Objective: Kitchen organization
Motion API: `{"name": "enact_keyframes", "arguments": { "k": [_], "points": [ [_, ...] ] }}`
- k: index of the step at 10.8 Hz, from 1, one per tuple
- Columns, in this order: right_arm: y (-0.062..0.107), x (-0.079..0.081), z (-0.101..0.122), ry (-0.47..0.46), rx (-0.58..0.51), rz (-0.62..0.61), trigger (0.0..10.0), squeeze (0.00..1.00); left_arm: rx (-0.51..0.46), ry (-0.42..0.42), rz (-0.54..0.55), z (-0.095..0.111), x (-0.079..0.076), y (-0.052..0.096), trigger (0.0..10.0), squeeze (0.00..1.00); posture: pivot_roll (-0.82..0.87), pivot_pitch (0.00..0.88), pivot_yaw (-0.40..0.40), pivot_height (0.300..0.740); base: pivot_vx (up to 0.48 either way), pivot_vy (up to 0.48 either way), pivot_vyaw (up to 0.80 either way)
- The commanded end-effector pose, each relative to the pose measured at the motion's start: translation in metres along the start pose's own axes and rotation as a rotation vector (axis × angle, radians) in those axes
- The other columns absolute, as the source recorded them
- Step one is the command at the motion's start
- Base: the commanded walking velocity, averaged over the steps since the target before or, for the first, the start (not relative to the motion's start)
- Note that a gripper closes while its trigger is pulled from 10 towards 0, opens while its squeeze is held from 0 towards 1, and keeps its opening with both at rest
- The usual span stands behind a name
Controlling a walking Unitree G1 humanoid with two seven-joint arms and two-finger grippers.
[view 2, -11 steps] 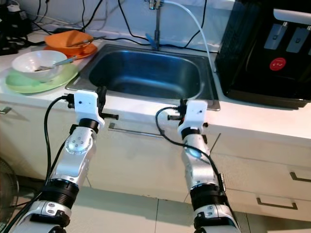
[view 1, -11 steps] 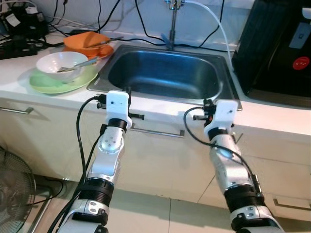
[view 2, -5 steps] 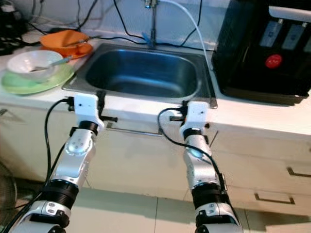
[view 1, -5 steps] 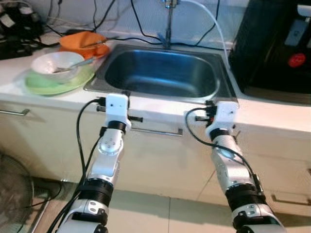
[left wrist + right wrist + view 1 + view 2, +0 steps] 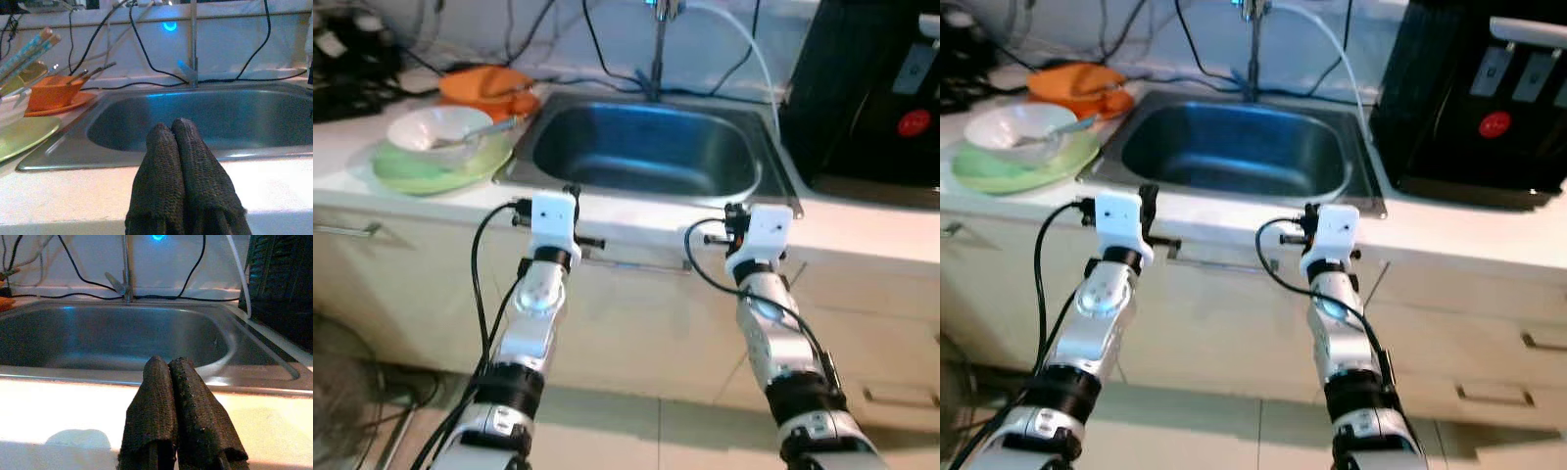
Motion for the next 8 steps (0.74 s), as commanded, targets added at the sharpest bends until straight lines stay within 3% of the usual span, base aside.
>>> {"name": "enact_keyframes", "arguments": {
  "k": [1,3,5,8],
  "points": [
    [-0.0009,-0.0017,0.0005,0.001,-0.003,-0.005,10.0,0.00,-0.002,-0.004,0.002,-0.0005,-0.0008,0.0016,10.0,0.00,0.04,0.000,-0.036,0.740,0.000,0.480,0.00],
    [-0.0010,0.0005,0.0007,-0.008,-0.003,0.002,10.0,0.00,-0.003,-0.004,0.002,-0.0004,-0.0006,0.0020,10.0,0.00,0.04,0.000,-0.037,0.740,0.000,0.480,0.00],
    [-0.0009,0.0019,-0.0007,-0.022,0.004,0.006,10.0,0.00,-0.002,-0.004,0.003,-0.0008,-0.0010,0.0023,10.0,0.00,0.04,0.000,-0.036,0.740,0.000,0.480,-0.65],
    [0.0002,0.0018,-0.0005,-0.012,-0.003,0.005,10.0,0.00,-0.003,-0.004,0.002,-0.0011,-0.0021,0.0030,10.0,0.00,0.04,0.000,-0.035,0.740,0.000,0.421,0.00]
  ]
}}
Point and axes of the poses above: a point about 5 cm out from each wrist's last joint towards the gripper, its own y axis pointing back from the gripper into the wrist, its own z axis along the axis of the wrist's last joint, x = y × z, the point moved 6 cm from there along -y, pointing out of the wrist towards the gripper, and after that the axes turned 14 degrees about y, right-handed, at the moved point
